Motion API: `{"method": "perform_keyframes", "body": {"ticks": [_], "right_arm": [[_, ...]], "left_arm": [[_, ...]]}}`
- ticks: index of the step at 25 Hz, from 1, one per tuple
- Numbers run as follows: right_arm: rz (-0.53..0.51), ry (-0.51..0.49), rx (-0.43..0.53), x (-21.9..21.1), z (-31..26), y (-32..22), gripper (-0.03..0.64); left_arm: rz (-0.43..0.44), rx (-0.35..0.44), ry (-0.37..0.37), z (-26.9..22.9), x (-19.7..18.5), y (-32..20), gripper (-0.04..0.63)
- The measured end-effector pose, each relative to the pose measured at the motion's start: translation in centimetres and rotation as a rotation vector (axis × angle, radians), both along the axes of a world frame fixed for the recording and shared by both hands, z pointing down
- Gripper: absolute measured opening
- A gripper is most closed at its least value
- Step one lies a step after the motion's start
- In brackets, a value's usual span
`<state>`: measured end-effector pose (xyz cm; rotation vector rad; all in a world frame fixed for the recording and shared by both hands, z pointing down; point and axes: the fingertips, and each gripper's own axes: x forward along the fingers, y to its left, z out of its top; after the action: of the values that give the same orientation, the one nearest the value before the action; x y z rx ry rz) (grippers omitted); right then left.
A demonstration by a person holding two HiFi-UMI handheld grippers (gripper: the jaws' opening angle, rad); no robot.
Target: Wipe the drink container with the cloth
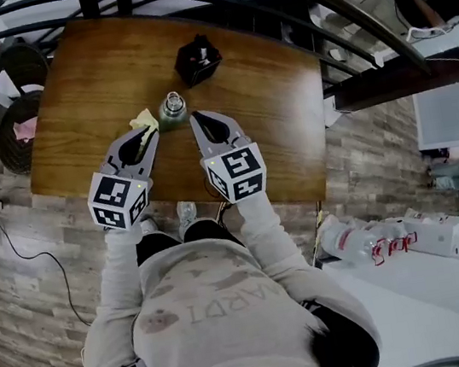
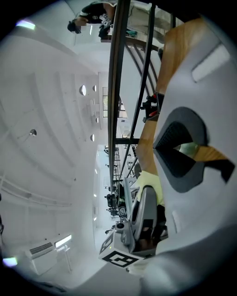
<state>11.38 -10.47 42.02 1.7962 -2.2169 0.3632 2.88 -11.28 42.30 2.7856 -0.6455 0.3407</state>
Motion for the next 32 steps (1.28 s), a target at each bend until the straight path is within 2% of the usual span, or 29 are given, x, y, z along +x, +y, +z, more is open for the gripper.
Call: {"method": "perform_keyframes", "body": {"ticks": [11,24,32], "right_arm": [[0.152,-0.015,0.105,-0.4,-4.1,4.1,0.011],[0.296,0.008,0.237,-1.3,-8.9,9.2,0.011],[0.347,0.011,0.289,-1.8,-11.1,11.4,0.011]], "left_arm": [[0.052,0.11,0.045,-4.7,-2.9,1.3,0.031],[0.091,0.182,0.114,-8.7,-6.1,3.4,0.031],[0.101,0.213,0.144,-10.7,-7.6,4.2,0.031]]}}
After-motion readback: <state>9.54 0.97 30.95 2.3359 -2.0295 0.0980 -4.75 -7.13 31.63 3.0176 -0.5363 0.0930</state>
